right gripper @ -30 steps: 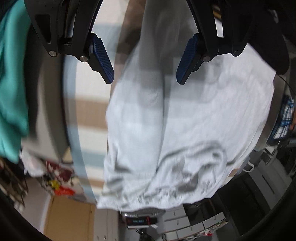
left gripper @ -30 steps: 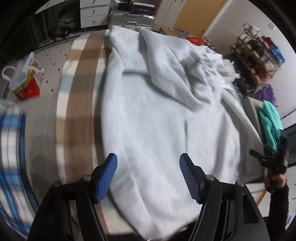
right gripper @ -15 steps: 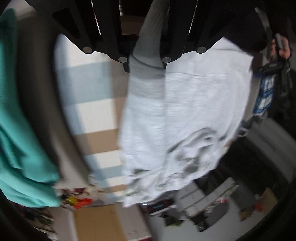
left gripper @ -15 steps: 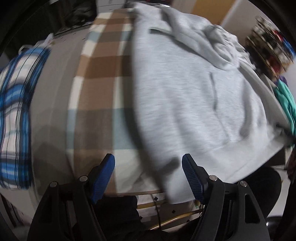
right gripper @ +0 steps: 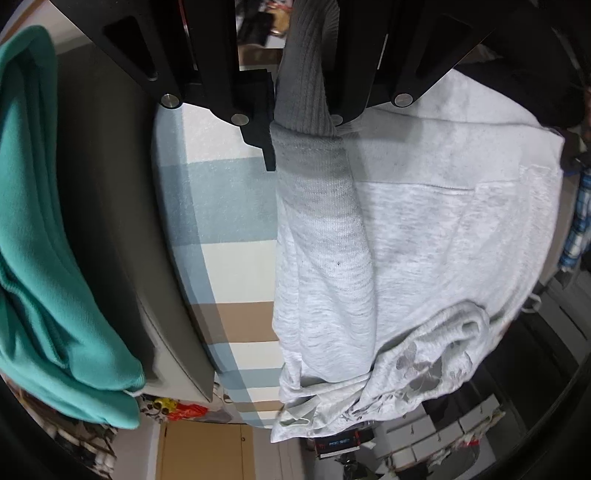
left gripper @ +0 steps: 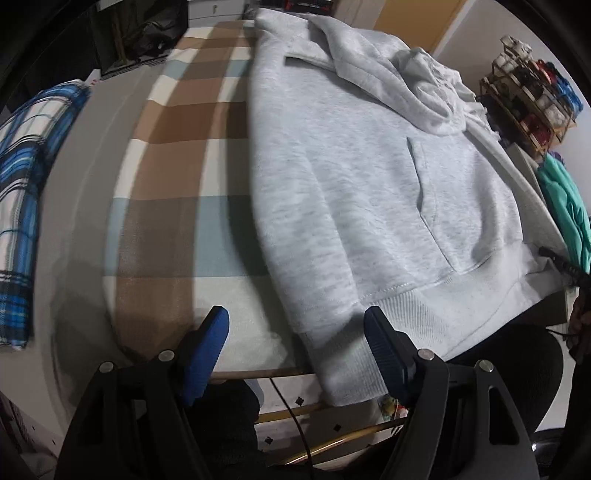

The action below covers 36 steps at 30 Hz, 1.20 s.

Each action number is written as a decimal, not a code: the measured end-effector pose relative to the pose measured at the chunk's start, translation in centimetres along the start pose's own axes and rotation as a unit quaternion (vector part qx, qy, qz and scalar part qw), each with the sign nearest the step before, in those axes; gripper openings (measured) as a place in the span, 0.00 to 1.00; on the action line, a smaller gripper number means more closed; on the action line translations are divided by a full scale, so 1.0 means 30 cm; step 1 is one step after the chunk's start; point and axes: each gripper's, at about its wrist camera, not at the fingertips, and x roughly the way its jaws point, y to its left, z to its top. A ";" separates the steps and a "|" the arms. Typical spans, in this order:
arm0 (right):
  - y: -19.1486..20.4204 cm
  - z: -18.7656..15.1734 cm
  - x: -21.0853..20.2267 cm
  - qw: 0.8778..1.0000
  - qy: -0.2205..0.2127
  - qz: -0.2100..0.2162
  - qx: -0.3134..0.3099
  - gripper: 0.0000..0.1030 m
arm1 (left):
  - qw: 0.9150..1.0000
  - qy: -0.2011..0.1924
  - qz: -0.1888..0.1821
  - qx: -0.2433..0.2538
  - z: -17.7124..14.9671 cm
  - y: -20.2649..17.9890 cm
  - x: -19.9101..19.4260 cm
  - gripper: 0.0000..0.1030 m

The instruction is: Fold large clothes

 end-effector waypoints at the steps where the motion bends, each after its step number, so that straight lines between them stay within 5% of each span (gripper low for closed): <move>1: -0.004 -0.002 0.000 1.000 -0.001 0.003 0.005 0.11 | 1.000 0.004 -0.001 0.002 0.000 -0.007 0.012 0.70; 5: -0.007 -0.005 0.000 1.000 -0.010 0.019 0.016 0.13 | 0.999 0.025 -0.026 -0.009 0.003 -0.012 0.054 0.70; 12: 0.009 -0.019 -0.019 0.999 -0.028 0.025 0.007 0.12 | 0.999 0.003 -0.037 0.012 0.004 -0.033 0.042 0.67; 14: 0.009 -0.021 -0.022 0.999 -0.029 0.024 0.007 0.12 | 0.999 0.000 -0.027 0.028 -0.003 -0.036 0.043 0.42; 21: 0.012 -0.022 -0.022 0.999 -0.030 0.019 0.003 0.12 | 0.999 -0.009 -0.039 0.025 -0.017 0.012 0.021 0.28; 29: 0.006 -0.037 -0.018 0.999 -0.030 0.028 0.003 0.13 | 0.999 -0.036 0.002 -0.007 -0.038 0.028 -0.056 0.30; 31: -0.001 -0.039 -0.018 0.999 -0.030 0.033 0.009 0.13 | 0.999 -0.025 -0.020 -0.013 -0.048 0.016 -0.065 0.31; 33: -0.004 -0.040 -0.017 0.999 -0.029 0.038 0.014 0.14 | 1.000 -0.012 -0.028 -0.005 -0.066 -0.012 -0.060 0.56; 36: -0.005 -0.041 -0.019 0.998 -0.031 0.043 0.016 0.14 | 0.999 -0.012 -0.046 0.014 -0.099 -0.060 -0.039 0.64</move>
